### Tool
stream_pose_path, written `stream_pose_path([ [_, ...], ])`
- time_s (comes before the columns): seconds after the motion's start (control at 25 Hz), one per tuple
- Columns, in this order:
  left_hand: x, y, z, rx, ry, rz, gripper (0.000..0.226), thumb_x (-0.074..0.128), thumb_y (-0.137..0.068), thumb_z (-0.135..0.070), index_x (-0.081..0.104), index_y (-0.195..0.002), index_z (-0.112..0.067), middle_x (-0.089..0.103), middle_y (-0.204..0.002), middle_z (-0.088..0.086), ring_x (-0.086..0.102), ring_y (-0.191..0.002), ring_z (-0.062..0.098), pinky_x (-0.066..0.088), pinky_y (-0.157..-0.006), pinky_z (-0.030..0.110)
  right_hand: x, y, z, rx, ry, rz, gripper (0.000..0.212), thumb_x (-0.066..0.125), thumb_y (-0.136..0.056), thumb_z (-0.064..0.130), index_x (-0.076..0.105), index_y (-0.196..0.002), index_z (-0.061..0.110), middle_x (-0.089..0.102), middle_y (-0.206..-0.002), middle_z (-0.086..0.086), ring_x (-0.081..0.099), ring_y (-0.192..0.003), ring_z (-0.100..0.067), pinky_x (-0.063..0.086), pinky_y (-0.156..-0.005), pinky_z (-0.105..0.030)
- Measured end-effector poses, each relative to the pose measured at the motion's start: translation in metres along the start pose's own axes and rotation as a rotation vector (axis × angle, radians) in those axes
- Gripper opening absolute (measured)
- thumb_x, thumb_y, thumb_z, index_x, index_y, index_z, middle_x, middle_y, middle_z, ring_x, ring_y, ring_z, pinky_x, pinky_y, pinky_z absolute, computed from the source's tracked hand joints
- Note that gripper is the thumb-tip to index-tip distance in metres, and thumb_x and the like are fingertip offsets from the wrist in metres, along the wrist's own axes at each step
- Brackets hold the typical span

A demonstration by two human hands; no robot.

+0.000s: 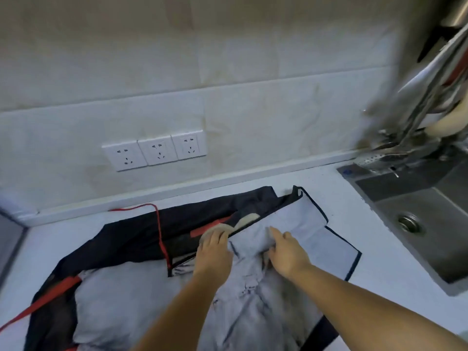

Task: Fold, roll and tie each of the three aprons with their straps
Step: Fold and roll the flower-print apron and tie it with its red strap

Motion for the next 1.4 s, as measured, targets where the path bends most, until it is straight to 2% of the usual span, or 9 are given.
stream_pose_path([
  [0.24, 0.0, -0.026, -0.013, -0.2, -0.088, -0.094, 0.055, 0.053, -0.087, -0.024, 0.041, -0.14, -0.026, 0.033, -0.137, 0.001, 0.03, -0.129, 0.024, 0.024, -0.112, 0.035, -0.027, -0.068, -0.032, -0.051, 0.07, 0.138, 0.08, 0.043, -0.093, 0.013, -0.006, -0.151, 0.04, 0.057, -0.077, -0.003, 0.054, -0.065, -0.017, 0.044, -0.058, -0.029],
  [0.4, -0.008, -0.03, -0.017, -0.136, -0.122, -0.094, 0.045, 0.063, -0.083, -0.032, 0.054, -0.126, -0.03, 0.038, -0.128, -0.004, 0.035, -0.12, 0.021, 0.031, -0.102, 0.033, -0.027, -0.083, -0.029, -0.028, -0.013, 0.131, 0.051, 0.043, -0.094, 0.017, 0.032, -0.143, 0.026, 0.062, -0.107, -0.009, 0.058, -0.089, -0.024, 0.049, -0.077, -0.034],
  [0.52, -0.017, -0.028, -0.027, -0.045, -0.066, -0.126, 0.02, 0.058, -0.089, -0.028, 0.065, -0.107, -0.028, 0.05, -0.117, -0.007, 0.044, -0.112, 0.018, 0.036, -0.093, 0.029, -0.046, -0.07, -0.026, -0.027, -0.149, -0.079, 0.012, 0.051, -0.09, 0.023, 0.052, -0.097, 0.013, 0.062, -0.086, -0.006, 0.055, -0.076, -0.022, 0.045, -0.065, -0.033],
  [0.64, -0.007, -0.019, -0.042, 0.025, 0.056, -0.004, 0.007, 0.058, -0.088, -0.03, 0.062, -0.083, -0.027, 0.056, -0.088, -0.012, 0.054, -0.084, 0.013, 0.041, -0.068, 0.025, -0.069, -0.043, -0.036, 0.012, -0.397, -0.333, 0.018, 0.052, -0.088, 0.026, 0.05, -0.075, 0.014, 0.056, -0.074, -0.002, 0.051, -0.065, -0.018, 0.04, -0.057, -0.031],
  [0.8, 0.033, -0.009, -0.043, -0.103, 0.237, 0.307, 0.039, 0.053, -0.091, -0.053, 0.055, -0.065, -0.023, 0.054, -0.065, -0.009, 0.05, -0.06, 0.01, 0.041, -0.058, 0.025, -0.081, -0.02, -0.105, 0.422, -0.545, -0.626, 0.024, 0.044, -0.094, 0.025, 0.058, -0.088, 0.007, 0.053, -0.109, -0.012, 0.053, -0.094, -0.031, 0.041, -0.068, -0.039],
  [0.96, 0.013, -0.009, 0.02, -0.468, 0.473, -0.082, 0.026, 0.054, -0.093, -0.032, 0.061, -0.116, -0.023, 0.061, -0.114, 0.003, 0.059, -0.094, 0.02, 0.053, -0.086, 0.038, -0.108, -0.043, -0.116, 0.41, -0.347, -0.584, 0.046, 0.053, -0.09, 0.013, 0.046, -0.135, 0.008, 0.048, -0.135, -0.017, 0.043, -0.124, -0.034, 0.038, -0.098, -0.045],
  [1.16, -0.001, 0.05, 0.098, -1.07, 0.581, -0.333, 0.062, 0.067, -0.082, -0.024, 0.038, -0.135, -0.009, 0.031, -0.142, 0.02, 0.033, -0.131, 0.038, 0.034, -0.106, 0.046, -0.093, -0.094, -0.093, 0.275, -0.126, -0.255, 0.049, 0.054, -0.087, 0.033, 0.045, -0.134, 0.023, 0.059, -0.121, -0.006, 0.047, -0.121, -0.029, 0.028, -0.109, -0.05],
  [1.24, 0.008, 0.067, 0.131, -1.203, 0.691, -0.44, 0.067, 0.066, -0.077, -0.021, 0.039, -0.137, -0.007, 0.04, -0.14, 0.022, 0.039, -0.13, 0.039, 0.033, -0.11, 0.045, -0.092, -0.109, -0.08, 0.257, -0.045, -0.224, 0.055, 0.052, -0.086, 0.046, 0.044, -0.135, 0.025, 0.06, -0.119, -0.004, 0.045, -0.125, -0.028, 0.016, -0.112, -0.053],
  [1.4, 0.026, 0.074, 0.159, -1.232, 1.192, -0.59, 0.042, 0.069, -0.073, -0.02, 0.058, -0.113, -0.01, 0.065, -0.106, 0.011, 0.061, -0.094, 0.032, 0.051, -0.093, 0.043, -0.089, -0.123, -0.079, 0.329, -0.108, -0.15, 0.04, 0.044, -0.09, 0.048, 0.054, -0.117, 0.02, 0.058, -0.092, -0.002, 0.046, -0.118, -0.03, 0.032, -0.101, -0.043],
])
Point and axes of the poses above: each hand's wrist, its own y-axis away from the middle knuckle, its own x-axis out of the palm, z = x × y, the point moved 10 cm from there along -y, towards the middle knuckle
